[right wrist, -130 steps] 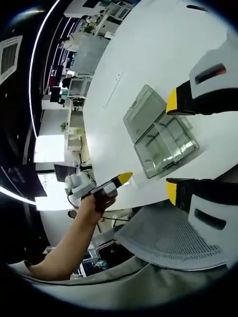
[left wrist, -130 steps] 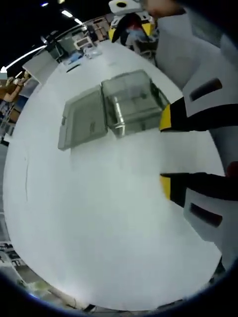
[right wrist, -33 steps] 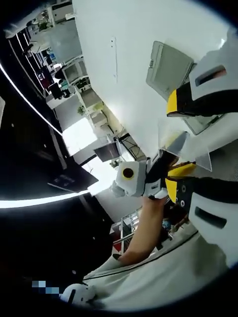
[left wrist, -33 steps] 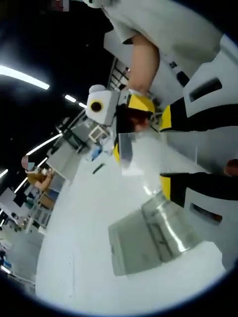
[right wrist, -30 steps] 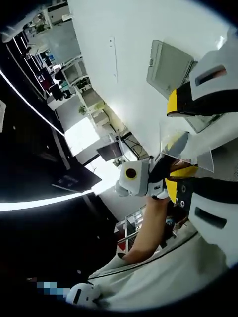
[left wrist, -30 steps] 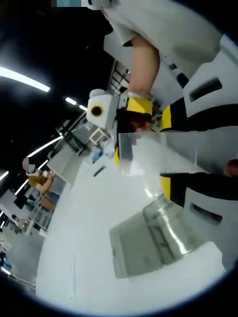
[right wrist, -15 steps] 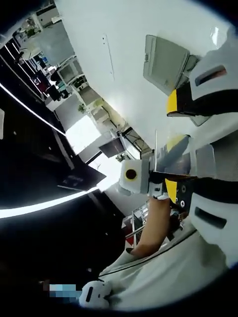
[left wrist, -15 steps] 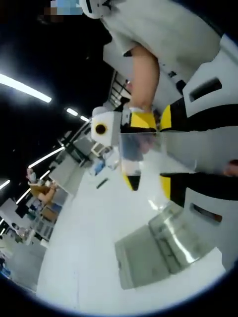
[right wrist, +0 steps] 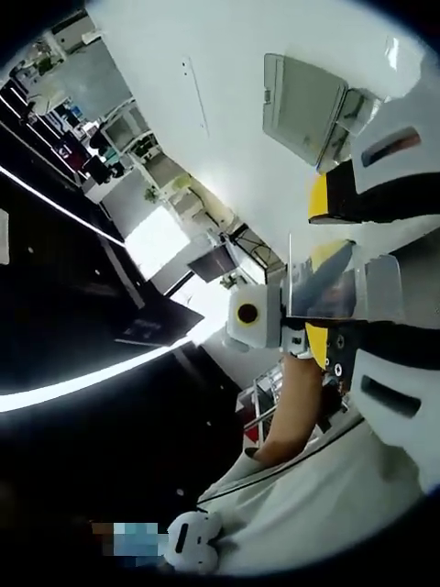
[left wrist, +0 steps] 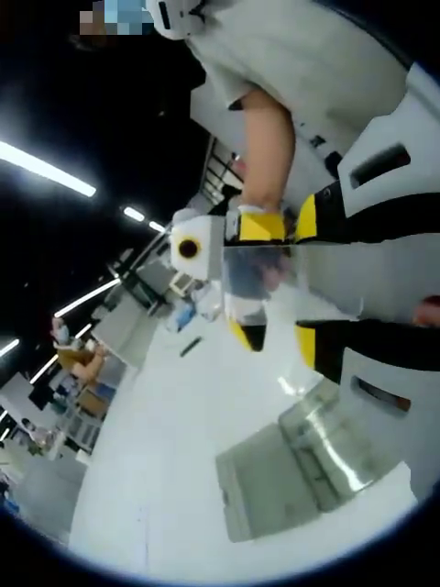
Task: Insert the divider into the dual guide fixture by aligning both edges with the guide slots and pushing it downward to the bottom, including one-sided entry, uneven engagement, binding, and posture correction.
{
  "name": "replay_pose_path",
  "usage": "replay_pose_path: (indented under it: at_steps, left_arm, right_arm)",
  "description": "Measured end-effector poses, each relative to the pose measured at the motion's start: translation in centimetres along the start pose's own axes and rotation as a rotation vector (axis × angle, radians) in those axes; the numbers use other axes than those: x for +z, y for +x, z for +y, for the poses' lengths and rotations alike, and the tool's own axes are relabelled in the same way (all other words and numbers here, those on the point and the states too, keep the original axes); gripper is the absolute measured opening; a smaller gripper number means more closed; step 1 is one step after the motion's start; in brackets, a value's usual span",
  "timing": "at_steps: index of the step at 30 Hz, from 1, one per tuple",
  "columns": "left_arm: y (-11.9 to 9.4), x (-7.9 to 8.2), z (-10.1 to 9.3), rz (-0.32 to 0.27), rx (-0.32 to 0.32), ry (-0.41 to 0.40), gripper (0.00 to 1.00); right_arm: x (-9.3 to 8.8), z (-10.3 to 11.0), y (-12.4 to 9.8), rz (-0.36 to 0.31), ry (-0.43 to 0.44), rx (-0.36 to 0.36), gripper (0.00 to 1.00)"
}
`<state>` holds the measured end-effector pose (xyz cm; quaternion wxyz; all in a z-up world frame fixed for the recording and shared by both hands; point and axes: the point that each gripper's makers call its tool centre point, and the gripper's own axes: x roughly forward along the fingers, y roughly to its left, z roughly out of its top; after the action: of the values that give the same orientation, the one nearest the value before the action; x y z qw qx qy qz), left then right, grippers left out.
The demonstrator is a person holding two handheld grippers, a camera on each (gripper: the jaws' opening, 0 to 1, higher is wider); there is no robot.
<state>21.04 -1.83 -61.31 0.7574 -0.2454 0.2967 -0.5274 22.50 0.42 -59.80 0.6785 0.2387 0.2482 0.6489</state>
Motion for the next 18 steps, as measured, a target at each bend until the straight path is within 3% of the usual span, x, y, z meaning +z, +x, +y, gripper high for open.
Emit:
replay_pose_path:
  at_steps: [18]
  left_arm:
    - [-0.06,-0.58,-0.05,0.021,-0.012,-0.009,0.28]
  right_arm:
    - [0.25,0.3,-0.2,-0.008,0.027,0.026,0.32]
